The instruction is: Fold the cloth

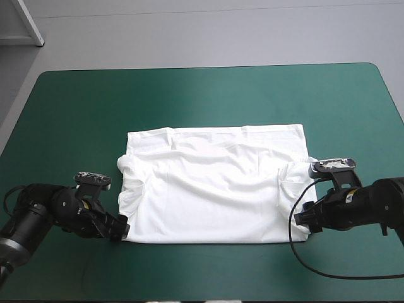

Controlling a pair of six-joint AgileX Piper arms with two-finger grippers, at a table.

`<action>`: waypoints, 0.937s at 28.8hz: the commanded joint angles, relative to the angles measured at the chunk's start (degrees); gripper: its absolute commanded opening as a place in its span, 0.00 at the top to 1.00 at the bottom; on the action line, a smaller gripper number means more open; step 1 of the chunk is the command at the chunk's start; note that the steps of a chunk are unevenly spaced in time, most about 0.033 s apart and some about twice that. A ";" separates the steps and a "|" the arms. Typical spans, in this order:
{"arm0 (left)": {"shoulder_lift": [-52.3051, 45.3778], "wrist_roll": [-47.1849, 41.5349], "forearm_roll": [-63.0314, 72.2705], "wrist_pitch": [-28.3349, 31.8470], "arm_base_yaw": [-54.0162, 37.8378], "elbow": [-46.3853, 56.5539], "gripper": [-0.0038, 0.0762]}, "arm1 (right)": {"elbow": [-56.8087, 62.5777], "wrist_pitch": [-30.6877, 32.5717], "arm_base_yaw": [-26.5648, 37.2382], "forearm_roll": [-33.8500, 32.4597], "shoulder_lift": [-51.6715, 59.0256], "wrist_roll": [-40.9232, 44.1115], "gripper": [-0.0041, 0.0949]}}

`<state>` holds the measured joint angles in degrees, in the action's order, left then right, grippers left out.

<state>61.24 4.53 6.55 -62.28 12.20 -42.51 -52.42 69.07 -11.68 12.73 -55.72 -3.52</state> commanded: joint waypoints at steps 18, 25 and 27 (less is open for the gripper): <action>15.32 6.75 8.96 14.29 6.06 5.53 0.57 | -1.20 -1.41 -0.10 -1.08 -5.02 -2.25 0.33; 15.59 6.75 8.75 15.32 7.65 5.53 0.93 | -1.12 -1.41 -0.10 -1.28 -12.31 -4.31 0.38; 15.59 6.75 8.75 15.68 7.65 5.53 0.93 | -1.12 -2.13 -0.10 -1.42 -15.72 -4.44 0.38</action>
<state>75.79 11.41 12.36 -47.70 19.04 -37.79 -52.42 68.06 -11.68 11.16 -69.76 -7.12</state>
